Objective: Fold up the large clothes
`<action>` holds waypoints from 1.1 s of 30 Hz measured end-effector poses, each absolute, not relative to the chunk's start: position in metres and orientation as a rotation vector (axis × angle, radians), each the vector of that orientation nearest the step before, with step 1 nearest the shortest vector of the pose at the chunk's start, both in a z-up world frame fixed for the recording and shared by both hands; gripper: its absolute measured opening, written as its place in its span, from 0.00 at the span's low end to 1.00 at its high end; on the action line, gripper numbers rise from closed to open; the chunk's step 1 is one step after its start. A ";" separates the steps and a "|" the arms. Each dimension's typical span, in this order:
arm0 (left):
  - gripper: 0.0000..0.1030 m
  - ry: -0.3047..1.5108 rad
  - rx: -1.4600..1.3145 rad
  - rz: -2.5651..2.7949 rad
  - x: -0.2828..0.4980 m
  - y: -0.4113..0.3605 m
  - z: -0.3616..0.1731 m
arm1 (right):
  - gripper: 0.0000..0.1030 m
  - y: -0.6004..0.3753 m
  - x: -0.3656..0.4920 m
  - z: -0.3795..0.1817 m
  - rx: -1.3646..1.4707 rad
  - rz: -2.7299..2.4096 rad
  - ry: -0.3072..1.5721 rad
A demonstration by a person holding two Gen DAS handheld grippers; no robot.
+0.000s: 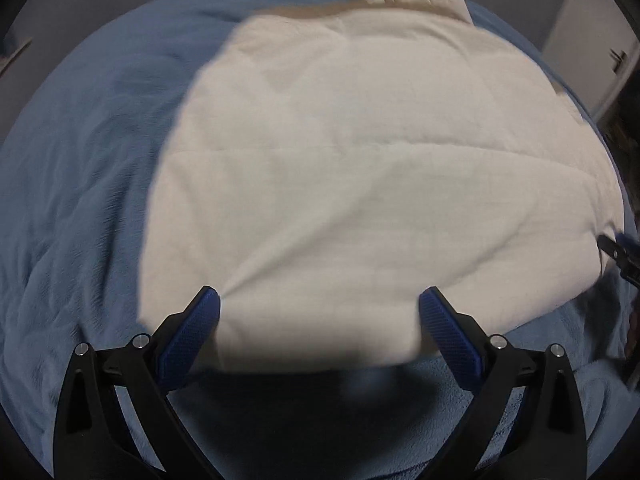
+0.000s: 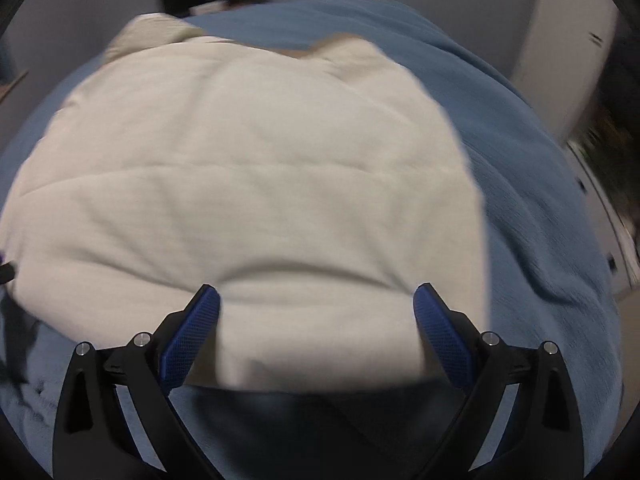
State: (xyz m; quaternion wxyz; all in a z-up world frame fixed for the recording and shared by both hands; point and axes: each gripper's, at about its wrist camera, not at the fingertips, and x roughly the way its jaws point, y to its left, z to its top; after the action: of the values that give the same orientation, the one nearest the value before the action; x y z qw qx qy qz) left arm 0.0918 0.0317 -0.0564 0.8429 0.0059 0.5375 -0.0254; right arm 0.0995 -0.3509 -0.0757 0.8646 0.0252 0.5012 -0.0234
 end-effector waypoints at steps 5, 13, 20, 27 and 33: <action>0.94 1.018 -0.049 -0.040 0.054 0.031 -0.021 | 0.90 -0.361 0.069 -0.049 0.180 -0.160 1.020; 0.94 0.890 -0.023 -0.057 -0.019 -0.007 0.020 | 0.92 -0.298 -0.010 0.001 0.195 -0.018 0.915; 0.94 0.886 0.130 -0.096 -0.054 -0.039 -0.005 | 0.92 -0.257 -0.065 -0.021 0.064 -0.023 0.922; 0.94 0.878 0.204 -0.069 -0.050 -0.043 -0.022 | 0.92 -0.248 -0.062 -0.035 -0.020 -0.066 0.901; 0.94 0.863 0.157 -0.074 -0.051 -0.033 -0.021 | 0.92 -0.261 -0.061 -0.037 0.050 -0.071 0.895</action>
State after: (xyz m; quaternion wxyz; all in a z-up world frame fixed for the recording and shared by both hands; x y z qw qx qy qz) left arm -0.0507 -0.0335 -0.0208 0.9047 0.0758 0.4177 -0.0358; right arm -0.0607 -0.2607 -0.0372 0.9007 0.0243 0.4325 -0.0342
